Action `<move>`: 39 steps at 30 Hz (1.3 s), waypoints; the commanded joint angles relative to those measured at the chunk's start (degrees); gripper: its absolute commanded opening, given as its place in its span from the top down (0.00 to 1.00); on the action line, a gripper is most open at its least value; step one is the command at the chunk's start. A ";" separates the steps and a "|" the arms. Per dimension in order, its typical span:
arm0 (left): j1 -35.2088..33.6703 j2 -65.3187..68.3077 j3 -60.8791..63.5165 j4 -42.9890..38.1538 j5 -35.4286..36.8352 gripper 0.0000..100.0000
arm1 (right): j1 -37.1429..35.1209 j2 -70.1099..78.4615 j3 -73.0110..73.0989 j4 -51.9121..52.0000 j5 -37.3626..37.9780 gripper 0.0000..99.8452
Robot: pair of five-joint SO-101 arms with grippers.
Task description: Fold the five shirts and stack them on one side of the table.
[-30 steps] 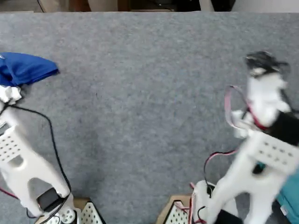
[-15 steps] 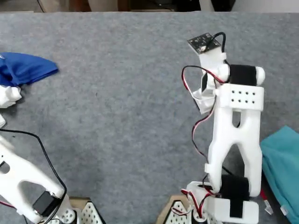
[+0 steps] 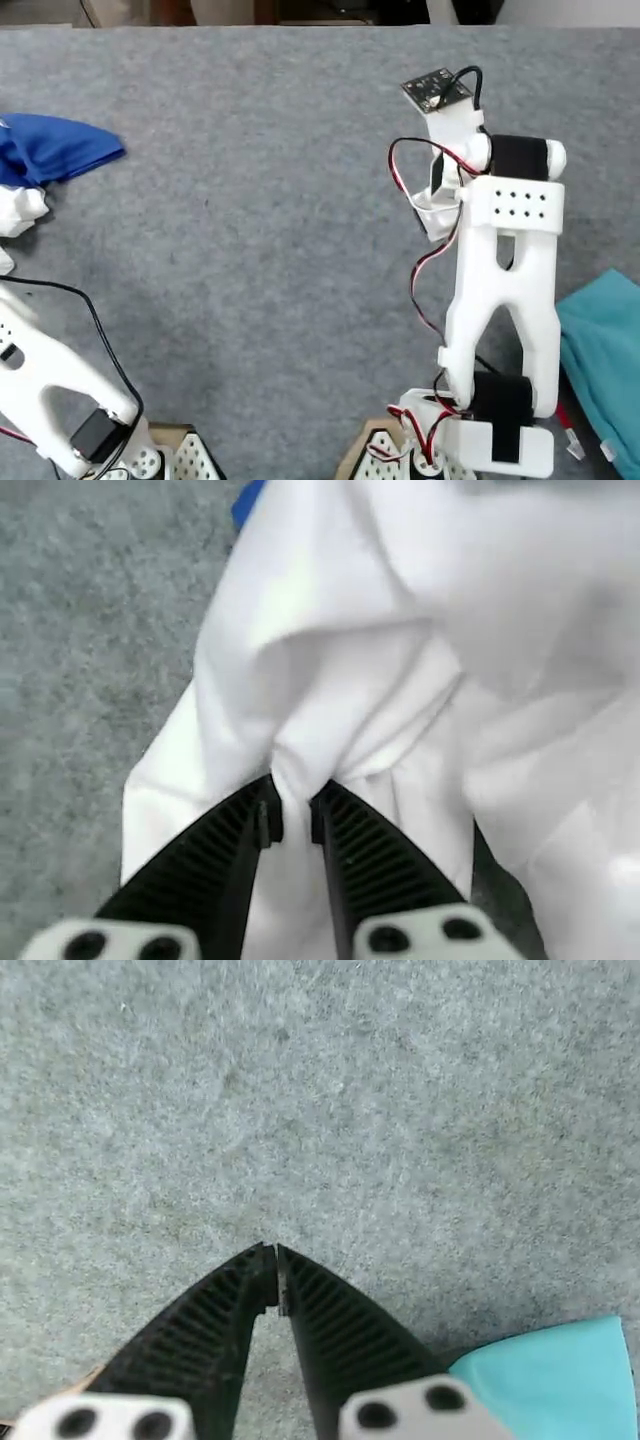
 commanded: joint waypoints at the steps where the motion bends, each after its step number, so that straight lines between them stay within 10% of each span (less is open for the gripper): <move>1: 0.88 -14.73 -2.46 4.40 0.00 0.98 | -0.92 0.13 -2.77 -0.26 -0.70 0.99; 12: 10.81 -43.82 -2.46 6.68 8.44 0.98 | -0.66 -0.22 -2.77 -0.26 -0.70 0.99; 20: 33.58 -62.11 -2.37 6.68 14.15 0.98 | -0.13 -0.22 -2.77 -0.18 -0.70 0.99; 30: 60.40 -64.66 8.70 6.68 14.59 0.98 | 9.71 -0.22 -2.77 -0.26 -0.26 0.99; 39: 65.32 -68.09 29.27 6.77 8.26 0.92 | 11.82 0.22 -2.68 -0.35 7.30 0.99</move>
